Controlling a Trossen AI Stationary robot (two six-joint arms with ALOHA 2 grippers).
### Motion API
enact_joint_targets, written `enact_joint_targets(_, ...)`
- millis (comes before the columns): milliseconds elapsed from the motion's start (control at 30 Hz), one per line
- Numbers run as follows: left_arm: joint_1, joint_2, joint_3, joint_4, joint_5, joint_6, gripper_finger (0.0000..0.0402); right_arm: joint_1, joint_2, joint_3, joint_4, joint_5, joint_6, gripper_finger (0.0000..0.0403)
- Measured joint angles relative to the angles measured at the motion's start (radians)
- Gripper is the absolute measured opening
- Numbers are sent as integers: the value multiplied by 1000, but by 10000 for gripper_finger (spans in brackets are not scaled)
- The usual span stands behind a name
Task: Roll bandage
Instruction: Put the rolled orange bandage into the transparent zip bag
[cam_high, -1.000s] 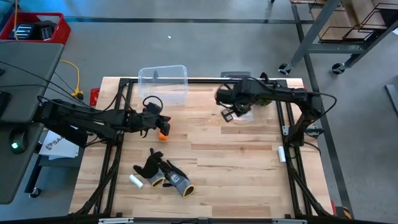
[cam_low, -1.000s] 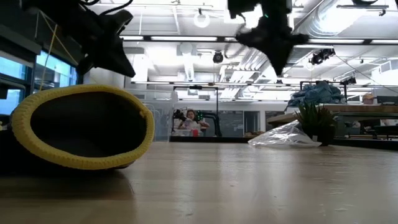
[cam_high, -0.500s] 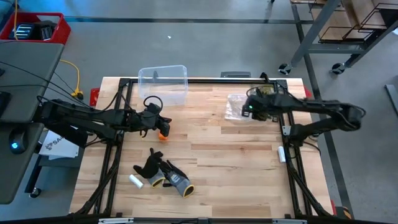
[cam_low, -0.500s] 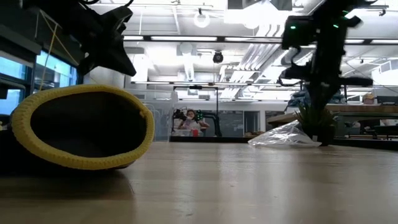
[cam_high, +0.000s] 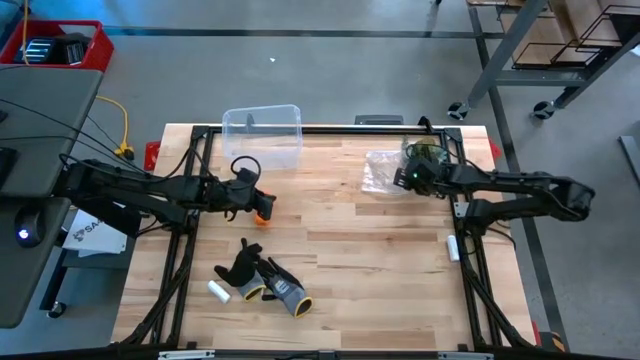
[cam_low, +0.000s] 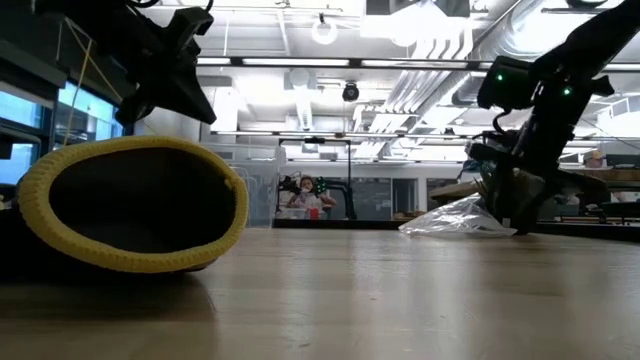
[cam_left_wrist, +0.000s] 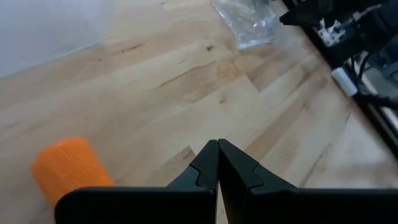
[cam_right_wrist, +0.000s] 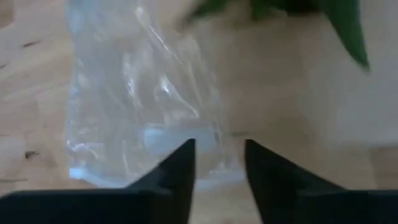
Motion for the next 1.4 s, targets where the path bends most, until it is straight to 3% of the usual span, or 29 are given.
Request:
enact_joint_targets(133,0,1,0,-1,0,-51,1,-19,2,23,39,49,-148,216)
enact_joint_targets(233,0,1,0,-1,0,-54,1,-60,23,23,89,19,-227,249)
enact_joint_targets(633,0,2,0,5,-4,-98,1,-147,226,23,319,-162,-334,253)
enact_joint_targets(767,0,2,0,5,-9,-86,1,-144,278,24,348,-207,-265,201)
enact_joint_targets(900,0,2,0,6,-27,-30,1,-136,299,22,380,-264,-200,59)
enact_joint_targets(967,0,2,0,14,-17,53,1,-128,289,21,413,-321,-180,18)
enact_joint_targets(1133,-1,2,33,6,88,398,1,-104,202,50,427,-500,-122,3)
enact_joint_targets(1233,-4,3,85,3,94,649,1,-78,133,90,434,-608,-49,3)
enact_joint_targets(1400,-16,34,199,5,50,1131,7,-15,40,184,432,-629,63,1)
